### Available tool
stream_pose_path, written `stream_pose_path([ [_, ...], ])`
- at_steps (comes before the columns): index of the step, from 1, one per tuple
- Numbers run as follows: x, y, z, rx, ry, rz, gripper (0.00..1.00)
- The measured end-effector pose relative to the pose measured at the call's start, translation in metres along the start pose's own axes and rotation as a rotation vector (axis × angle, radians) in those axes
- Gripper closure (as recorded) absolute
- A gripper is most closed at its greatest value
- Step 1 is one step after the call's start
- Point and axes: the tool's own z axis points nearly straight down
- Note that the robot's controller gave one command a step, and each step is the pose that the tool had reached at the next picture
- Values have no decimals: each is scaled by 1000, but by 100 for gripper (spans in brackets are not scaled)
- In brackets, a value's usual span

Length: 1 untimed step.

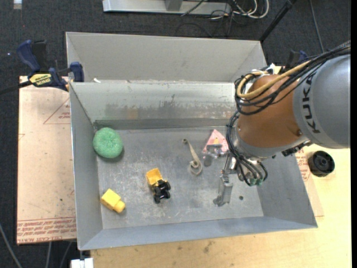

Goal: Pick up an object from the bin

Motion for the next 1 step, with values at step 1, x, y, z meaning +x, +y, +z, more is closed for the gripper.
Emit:
stream_pose_path([
  [1, -2, 0, -4, 0, -8, 0, 0],
])
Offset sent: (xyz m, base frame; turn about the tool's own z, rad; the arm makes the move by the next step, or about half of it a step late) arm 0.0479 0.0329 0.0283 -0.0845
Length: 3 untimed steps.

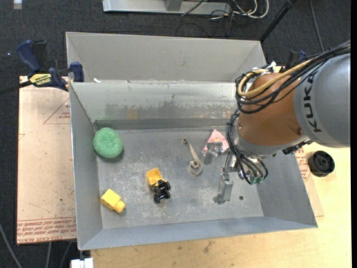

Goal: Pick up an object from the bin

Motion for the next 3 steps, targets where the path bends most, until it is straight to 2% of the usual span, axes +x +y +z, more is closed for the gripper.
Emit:
stream_pose_path([
  [1, -24, 16, -12, 1, 0, -42, 0],
  [2, -30, 54, 18, 0, -13, -27, 0],
  [3, 13, 66, 54, -1, 3, -29, 0],
])
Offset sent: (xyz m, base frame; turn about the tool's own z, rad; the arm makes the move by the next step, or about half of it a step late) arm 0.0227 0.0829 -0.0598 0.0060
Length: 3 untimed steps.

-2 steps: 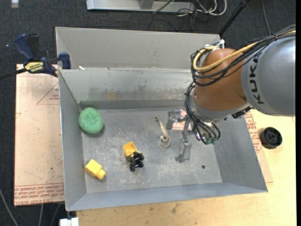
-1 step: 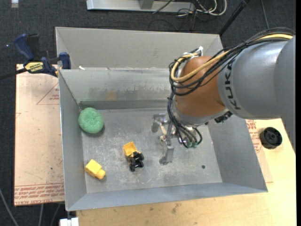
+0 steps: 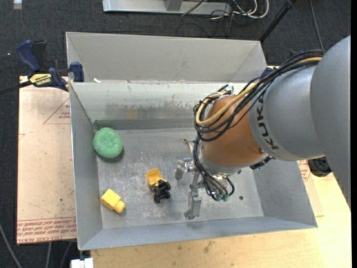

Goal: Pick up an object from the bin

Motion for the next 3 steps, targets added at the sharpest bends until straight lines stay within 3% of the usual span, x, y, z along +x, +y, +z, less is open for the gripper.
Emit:
stream_pose_path([
  [1, 18, 7, 6, 1, 0, 24, 0],
  [2, -6, 48, 23, 1, -5, 78, 0],
  [3, 13, 61, 31, 0, -4, 125, 100],
])
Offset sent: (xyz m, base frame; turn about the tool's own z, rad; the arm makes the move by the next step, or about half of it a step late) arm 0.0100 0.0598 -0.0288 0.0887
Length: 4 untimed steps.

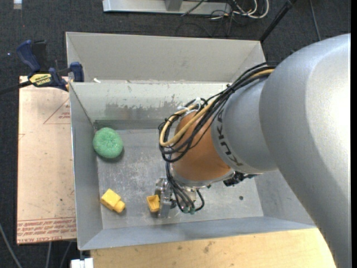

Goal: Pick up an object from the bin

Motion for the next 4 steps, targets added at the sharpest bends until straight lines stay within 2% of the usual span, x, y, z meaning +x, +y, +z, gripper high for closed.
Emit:
stream_pose_path([
  [1, 0, 0, 0, 0, 0, 0, 100],
  [3, -18, 22, 0, 0, 0, -7, 100],
  [4, -6, 37, -7, 1, 2, -12, 100],
])
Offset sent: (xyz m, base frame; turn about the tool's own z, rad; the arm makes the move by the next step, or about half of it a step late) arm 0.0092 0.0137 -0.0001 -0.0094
